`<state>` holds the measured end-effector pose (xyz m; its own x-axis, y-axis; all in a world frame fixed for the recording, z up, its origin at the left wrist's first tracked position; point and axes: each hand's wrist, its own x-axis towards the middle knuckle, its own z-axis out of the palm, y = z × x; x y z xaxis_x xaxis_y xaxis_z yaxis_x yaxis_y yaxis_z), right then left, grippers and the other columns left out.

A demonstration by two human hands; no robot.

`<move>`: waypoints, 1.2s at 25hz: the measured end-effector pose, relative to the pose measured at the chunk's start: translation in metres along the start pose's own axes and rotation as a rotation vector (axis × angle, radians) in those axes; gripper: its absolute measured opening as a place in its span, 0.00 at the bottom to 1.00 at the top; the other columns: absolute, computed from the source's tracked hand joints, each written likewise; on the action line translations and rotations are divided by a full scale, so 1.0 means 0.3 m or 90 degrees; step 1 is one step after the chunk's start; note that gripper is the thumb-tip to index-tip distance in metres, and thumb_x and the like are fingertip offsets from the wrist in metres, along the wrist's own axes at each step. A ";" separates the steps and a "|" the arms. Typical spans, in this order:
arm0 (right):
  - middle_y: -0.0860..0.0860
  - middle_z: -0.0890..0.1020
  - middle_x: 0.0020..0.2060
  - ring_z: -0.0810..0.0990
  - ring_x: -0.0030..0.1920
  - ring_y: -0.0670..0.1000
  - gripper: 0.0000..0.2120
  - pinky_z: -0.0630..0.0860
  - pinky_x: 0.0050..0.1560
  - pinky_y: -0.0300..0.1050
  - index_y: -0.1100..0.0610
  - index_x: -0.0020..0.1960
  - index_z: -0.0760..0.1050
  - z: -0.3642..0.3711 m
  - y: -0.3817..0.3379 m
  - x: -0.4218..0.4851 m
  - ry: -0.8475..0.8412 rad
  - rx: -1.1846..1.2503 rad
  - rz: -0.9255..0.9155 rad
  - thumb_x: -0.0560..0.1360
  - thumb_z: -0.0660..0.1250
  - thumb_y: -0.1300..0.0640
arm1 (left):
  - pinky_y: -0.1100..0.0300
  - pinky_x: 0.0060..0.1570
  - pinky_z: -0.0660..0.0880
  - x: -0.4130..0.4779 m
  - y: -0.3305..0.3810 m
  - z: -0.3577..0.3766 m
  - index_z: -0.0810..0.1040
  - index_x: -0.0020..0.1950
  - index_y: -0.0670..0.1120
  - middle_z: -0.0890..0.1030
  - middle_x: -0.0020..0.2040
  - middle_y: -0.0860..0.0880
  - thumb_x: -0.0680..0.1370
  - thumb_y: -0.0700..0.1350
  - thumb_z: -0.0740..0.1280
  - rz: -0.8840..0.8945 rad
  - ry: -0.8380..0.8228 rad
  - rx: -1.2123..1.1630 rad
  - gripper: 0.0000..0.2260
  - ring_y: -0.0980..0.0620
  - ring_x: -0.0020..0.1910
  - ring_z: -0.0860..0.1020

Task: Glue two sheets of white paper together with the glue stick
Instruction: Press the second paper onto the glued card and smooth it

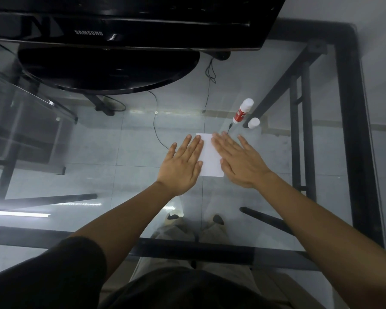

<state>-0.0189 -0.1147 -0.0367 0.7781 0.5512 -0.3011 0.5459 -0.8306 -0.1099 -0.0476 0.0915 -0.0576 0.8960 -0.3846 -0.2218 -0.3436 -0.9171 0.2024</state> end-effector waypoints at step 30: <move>0.45 0.37 0.75 0.33 0.73 0.47 0.44 0.34 0.70 0.58 0.50 0.74 0.34 -0.008 0.003 -0.015 -0.065 0.138 0.080 0.71 0.54 0.31 | 0.49 0.71 0.31 -0.043 -0.066 -0.077 0.34 0.73 0.56 0.37 0.74 0.57 0.79 0.59 0.36 0.148 -0.081 -0.047 0.24 0.53 0.72 0.31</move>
<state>-0.0211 -0.1177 -0.0332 0.7940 0.4411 -0.4184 0.3590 -0.8956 -0.2628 -0.0459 0.1170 -0.0368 0.7514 -0.5983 -0.2783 -0.5105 -0.7943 0.3292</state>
